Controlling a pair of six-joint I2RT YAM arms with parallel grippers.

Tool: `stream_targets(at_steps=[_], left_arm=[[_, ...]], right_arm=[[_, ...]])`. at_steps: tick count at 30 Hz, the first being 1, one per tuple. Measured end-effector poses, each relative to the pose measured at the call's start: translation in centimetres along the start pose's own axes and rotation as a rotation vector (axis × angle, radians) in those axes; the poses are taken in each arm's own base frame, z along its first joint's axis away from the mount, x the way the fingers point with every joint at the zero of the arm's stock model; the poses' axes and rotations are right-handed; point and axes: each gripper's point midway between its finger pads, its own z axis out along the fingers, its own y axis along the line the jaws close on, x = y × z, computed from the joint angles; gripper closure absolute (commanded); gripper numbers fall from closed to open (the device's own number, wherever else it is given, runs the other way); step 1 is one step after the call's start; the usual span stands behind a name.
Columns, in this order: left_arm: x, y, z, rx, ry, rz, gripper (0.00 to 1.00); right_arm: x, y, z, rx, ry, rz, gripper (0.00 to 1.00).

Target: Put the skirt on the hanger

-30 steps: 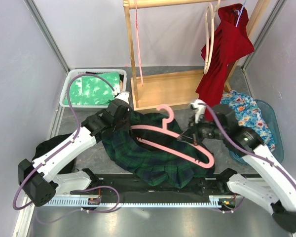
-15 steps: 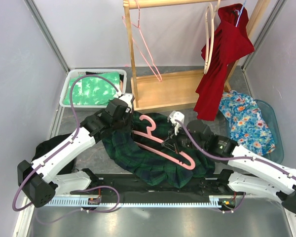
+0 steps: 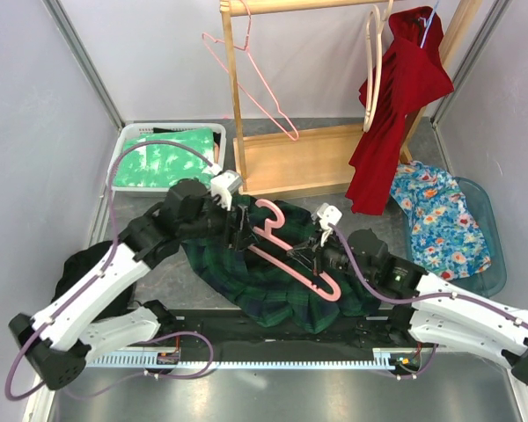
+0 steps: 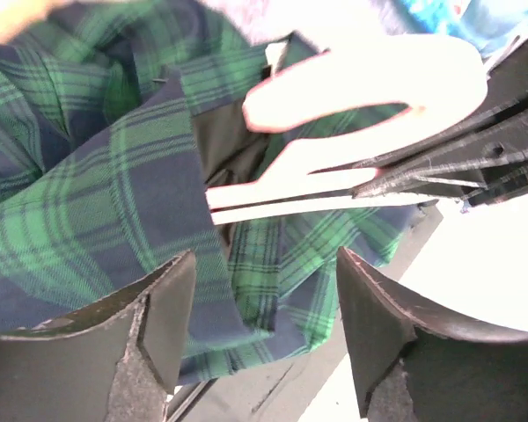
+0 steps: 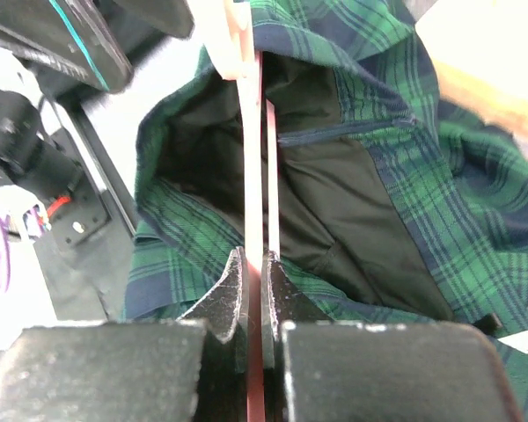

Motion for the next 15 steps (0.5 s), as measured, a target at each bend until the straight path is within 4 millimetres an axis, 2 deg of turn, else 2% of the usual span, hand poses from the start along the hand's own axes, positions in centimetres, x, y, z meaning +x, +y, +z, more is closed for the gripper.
stream_targets(at_steps=[3,8,12,15], left_arm=[[-1.2,0.1,-2.2,-0.037,-0.090,0.030,0.24],[-4.3,1.8,-6.3,-0.192,-0.290,0.082,0.21],[-5.9,2.4,-8.0,-0.253,-0.355,0.174,0.21],[-6.7,1.9,-8.0,-0.232,-0.349,0.273,0.20]], right_arm=[[-1.1,0.4,-0.5,-0.021,-0.057,-0.004,1.00],[-1.9,0.9,-1.9,-0.056,-0.146,-0.011,1.00],[-2.3,1.4,-3.0,-0.089,-0.186,-0.017,1.00],[-2.8,1.9,-3.9,-0.115,-0.210,-0.025,1.00]])
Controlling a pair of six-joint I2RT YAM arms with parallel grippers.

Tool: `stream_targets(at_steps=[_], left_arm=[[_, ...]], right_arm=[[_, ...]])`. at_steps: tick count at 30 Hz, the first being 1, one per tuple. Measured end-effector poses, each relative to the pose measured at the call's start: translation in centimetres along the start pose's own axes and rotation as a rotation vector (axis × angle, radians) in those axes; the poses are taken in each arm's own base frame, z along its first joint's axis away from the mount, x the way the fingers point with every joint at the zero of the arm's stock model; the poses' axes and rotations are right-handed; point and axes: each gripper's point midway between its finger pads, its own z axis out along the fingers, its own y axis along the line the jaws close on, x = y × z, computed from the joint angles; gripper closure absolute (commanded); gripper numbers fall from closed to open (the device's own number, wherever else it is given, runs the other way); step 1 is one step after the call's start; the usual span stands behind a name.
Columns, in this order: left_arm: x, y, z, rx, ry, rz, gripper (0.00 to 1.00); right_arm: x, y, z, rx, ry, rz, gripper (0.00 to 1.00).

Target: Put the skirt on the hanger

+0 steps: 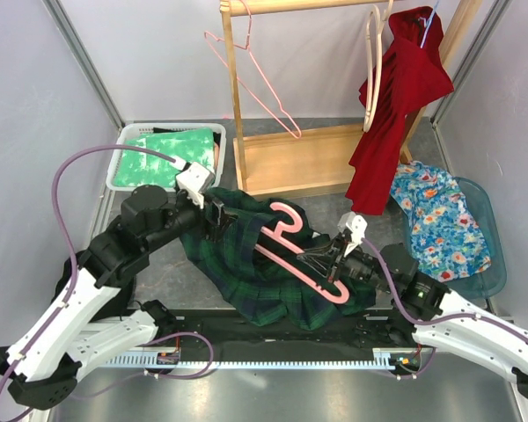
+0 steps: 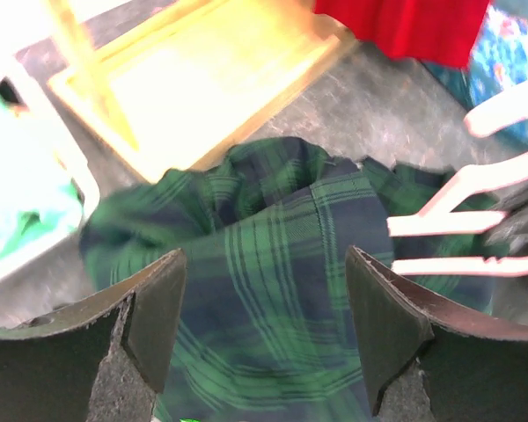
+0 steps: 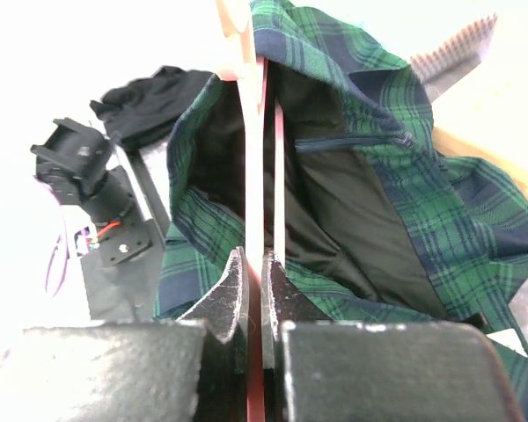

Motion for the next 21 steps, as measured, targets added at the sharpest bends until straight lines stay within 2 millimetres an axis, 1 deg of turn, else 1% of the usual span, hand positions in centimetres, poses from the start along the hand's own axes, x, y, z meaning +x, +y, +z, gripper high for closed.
stream_targets(at_steps=[3,5,7,11,13,15,16,17,19,21], left_arm=[[-0.3,-1.3,0.3,0.095,0.012,0.100,0.18],[-0.3,-2.8,0.3,0.197,0.036,0.163,0.18],[-0.5,-4.3,-0.1,0.303,0.056,0.215,0.18],[-0.9,-7.6,-1.9,0.533,0.076,0.288,0.18],[-0.1,-8.8,-2.5,0.629,0.107,0.298,0.19],[1.1,-9.5,-2.7,0.687,0.153,0.286,0.21],[2.0,-9.7,-2.6,0.712,0.184,0.275,0.22],[2.6,-9.8,-2.5,0.724,0.208,0.265,0.26],[4.0,-10.0,-2.2,0.749,0.260,0.242,0.26],[4.9,-10.2,-1.9,0.770,0.299,0.221,0.30]], right_arm=[[-0.6,0.7,-0.8,-0.033,-0.018,-0.011,1.00],[-0.6,1.1,-1.2,-0.054,-0.014,-0.020,1.00],[-0.5,1.5,-1.6,-0.072,0.002,-0.027,1.00],[-1.1,2.5,-2.5,-0.115,0.022,-0.036,1.00],[-1.5,2.9,-2.8,-0.134,0.022,-0.040,1.00],[-1.9,3.4,-3.0,-0.154,0.021,-0.044,1.00],[-2.0,3.6,-3.0,-0.163,0.022,-0.045,1.00],[-2.1,3.8,-3.0,-0.173,0.023,-0.045,1.00],[-1.8,4.1,-3.1,-0.193,0.042,-0.043,1.00],[-1.4,4.4,-3.1,-0.210,0.064,-0.039,1.00]])
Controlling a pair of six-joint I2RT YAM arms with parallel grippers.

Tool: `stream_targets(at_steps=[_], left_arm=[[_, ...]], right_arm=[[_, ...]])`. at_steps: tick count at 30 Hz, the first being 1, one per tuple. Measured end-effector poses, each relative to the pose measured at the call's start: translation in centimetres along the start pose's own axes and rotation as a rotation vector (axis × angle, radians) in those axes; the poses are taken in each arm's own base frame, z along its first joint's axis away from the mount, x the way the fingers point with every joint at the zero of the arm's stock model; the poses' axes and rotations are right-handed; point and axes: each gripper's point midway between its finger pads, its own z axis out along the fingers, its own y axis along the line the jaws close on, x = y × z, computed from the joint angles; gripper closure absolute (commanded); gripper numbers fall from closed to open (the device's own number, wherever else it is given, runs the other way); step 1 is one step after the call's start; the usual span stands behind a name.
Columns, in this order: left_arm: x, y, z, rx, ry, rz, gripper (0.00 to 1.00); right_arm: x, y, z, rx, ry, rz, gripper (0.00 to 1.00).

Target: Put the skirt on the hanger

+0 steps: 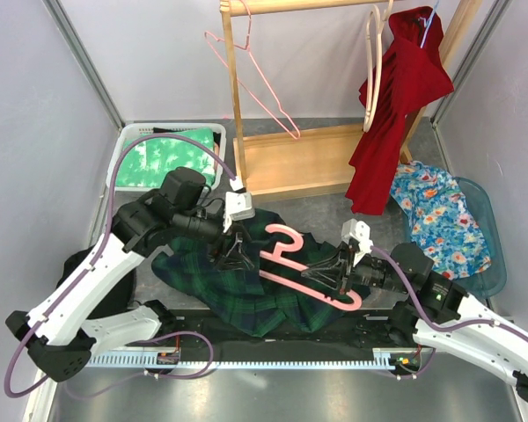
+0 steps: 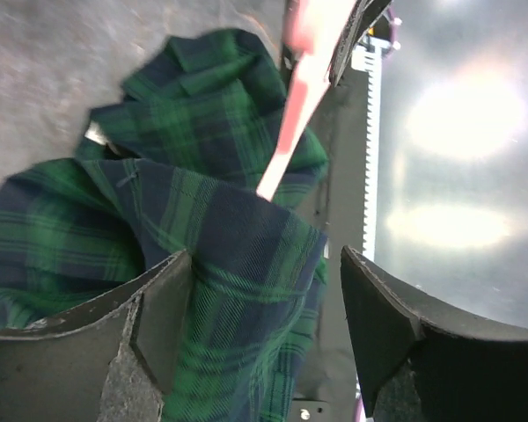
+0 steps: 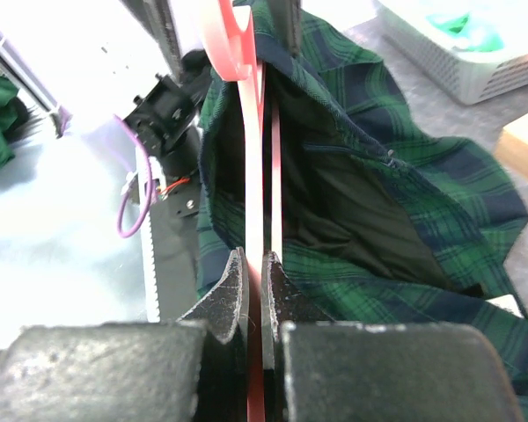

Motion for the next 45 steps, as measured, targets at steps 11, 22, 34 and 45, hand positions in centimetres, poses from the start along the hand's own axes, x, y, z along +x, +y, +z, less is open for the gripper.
stream_targets(at_steps=[11,22,34,45], left_arm=[[3.2,-0.7,3.1,0.109,0.114,-0.075,0.51],[3.5,-0.9,3.4,0.079,0.118,-0.038,0.98],[4.5,5.7,0.1,-0.447,0.035,-0.106,0.98],[4.3,7.6,-1.4,-0.622,-0.016,-0.231,0.98]], right_arm=[[0.6,0.7,0.2,-0.044,0.033,0.009,1.00],[0.1,0.0,0.2,-0.002,0.036,-0.004,0.60],[-7.0,-5.3,-2.7,0.404,-0.173,0.050,0.25],[5.2,-10.9,1.9,0.646,0.153,0.297,0.14]])
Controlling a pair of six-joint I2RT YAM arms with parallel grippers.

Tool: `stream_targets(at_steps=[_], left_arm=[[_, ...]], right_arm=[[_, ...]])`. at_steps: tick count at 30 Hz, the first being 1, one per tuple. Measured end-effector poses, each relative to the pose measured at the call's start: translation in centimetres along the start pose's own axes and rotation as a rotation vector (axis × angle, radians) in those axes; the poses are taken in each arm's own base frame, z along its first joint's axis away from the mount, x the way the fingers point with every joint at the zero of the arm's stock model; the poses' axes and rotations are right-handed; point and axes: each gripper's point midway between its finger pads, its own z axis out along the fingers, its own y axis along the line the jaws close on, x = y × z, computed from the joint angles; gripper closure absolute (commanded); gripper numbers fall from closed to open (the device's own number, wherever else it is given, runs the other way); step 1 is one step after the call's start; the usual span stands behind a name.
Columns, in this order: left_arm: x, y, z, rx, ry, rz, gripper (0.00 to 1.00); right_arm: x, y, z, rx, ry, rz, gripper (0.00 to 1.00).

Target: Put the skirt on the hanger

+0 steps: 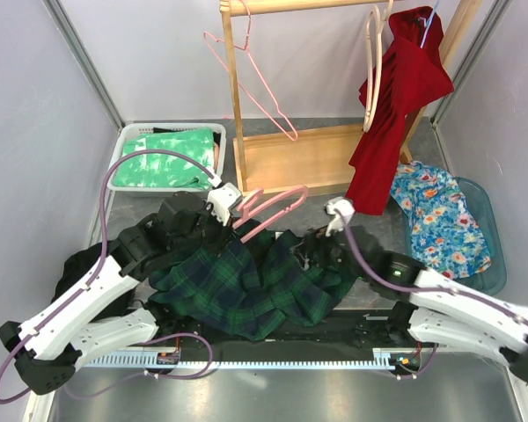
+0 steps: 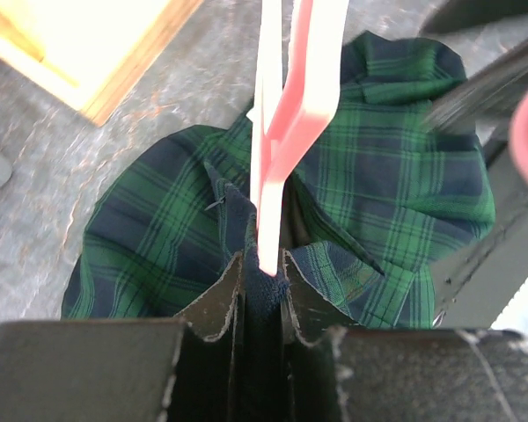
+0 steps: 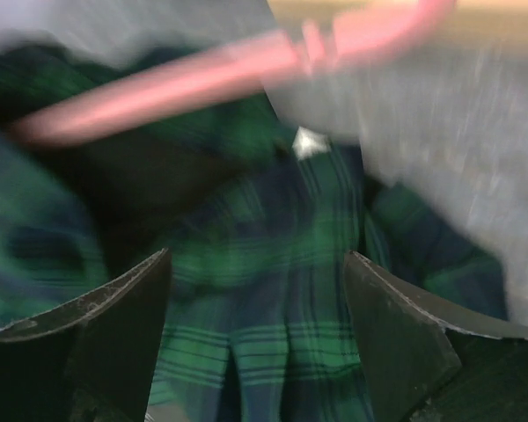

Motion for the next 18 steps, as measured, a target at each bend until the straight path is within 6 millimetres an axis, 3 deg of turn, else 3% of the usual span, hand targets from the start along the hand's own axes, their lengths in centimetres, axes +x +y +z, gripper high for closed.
stream_targets(at_steps=[3,6,12,18], left_arm=[[0.0,0.5,0.0,-0.040,-0.002,-0.043,0.98],[0.0,0.7,0.0,-0.060,-0.004,-0.078,0.98],[0.1,0.8,0.1,-0.075,-0.002,-0.119,0.98],[0.6,0.9,0.4,-0.086,0.012,-0.142,0.98]], right_arm=[[3.9,-1.0,3.3,0.067,0.118,0.022,0.11],[5.5,-0.6,5.6,0.092,0.162,0.042,0.11],[5.0,1.7,10.2,0.114,0.149,0.094,0.12],[5.2,1.6,13.9,0.199,0.151,0.101,0.23]])
